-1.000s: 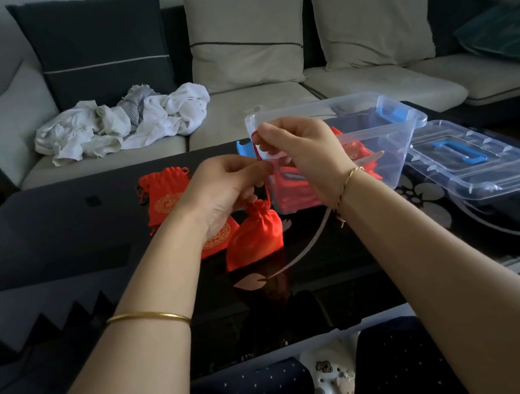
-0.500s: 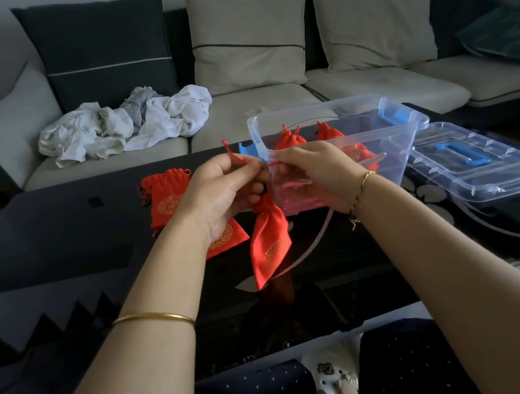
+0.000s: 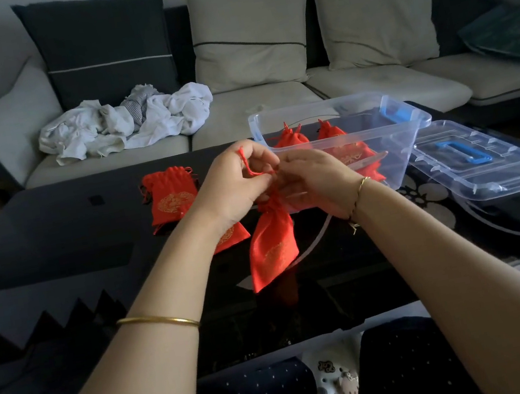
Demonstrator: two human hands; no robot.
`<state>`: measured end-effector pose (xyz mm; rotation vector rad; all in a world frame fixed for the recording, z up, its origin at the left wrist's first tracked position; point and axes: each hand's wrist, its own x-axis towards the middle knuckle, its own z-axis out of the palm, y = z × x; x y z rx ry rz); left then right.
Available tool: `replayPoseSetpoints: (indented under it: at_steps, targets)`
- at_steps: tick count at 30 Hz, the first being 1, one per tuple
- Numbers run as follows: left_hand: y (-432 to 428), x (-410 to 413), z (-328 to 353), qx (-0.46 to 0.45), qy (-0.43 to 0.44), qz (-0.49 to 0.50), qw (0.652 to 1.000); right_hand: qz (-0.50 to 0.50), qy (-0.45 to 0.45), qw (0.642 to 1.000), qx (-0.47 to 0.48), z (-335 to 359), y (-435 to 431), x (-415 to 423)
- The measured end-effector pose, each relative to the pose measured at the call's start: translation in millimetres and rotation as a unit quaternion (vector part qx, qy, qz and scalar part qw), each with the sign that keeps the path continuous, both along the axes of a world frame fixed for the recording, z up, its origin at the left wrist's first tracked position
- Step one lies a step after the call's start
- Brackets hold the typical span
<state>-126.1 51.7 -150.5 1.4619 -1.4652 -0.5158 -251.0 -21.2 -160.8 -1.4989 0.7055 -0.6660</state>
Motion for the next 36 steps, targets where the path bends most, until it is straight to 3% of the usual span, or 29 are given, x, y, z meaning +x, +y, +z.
replayPoseSetpoints:
  at_steps: [4,8,15,20,28,32,36]
  targets:
    - [-4.6,-0.9,-7.3,-0.096,-0.114,0.058,0.987,0.025,-0.002,0.999,0.029,-2.8,0.1,2.0]
    - [-6.8,-1.8,-14.1,-0.125,-0.095,0.087,0.984,0.051,-0.026,0.994,0.098,-2.6,0.0,1.3]
    - [-8.6,-1.1,-15.9,-0.150,-0.043,0.108,0.982,0.045,-0.032,0.992,0.112,-3.3,-2.9,-1.1]
    - [-9.5,6.9,-18.2,-0.109,-0.032,0.093,0.989,-0.025,-0.016,0.999,0.045,-3.6,-4.9,-1.1]
    - [-4.1,21.3,-21.4,-0.036,0.007,0.017,0.999,-0.116,0.000,0.991,0.062,-4.5,-8.2,-8.4]
    - [-2.5,23.9,-20.3,-0.004,0.014,0.023,1.000,-0.144,-0.029,0.982,0.122,-3.4,-12.0,-12.6]
    - [-4.3,26.1,-23.1,0.037,0.026,0.074,0.996,-0.128,-0.095,0.950,0.269,-5.5,-19.3,-17.3]
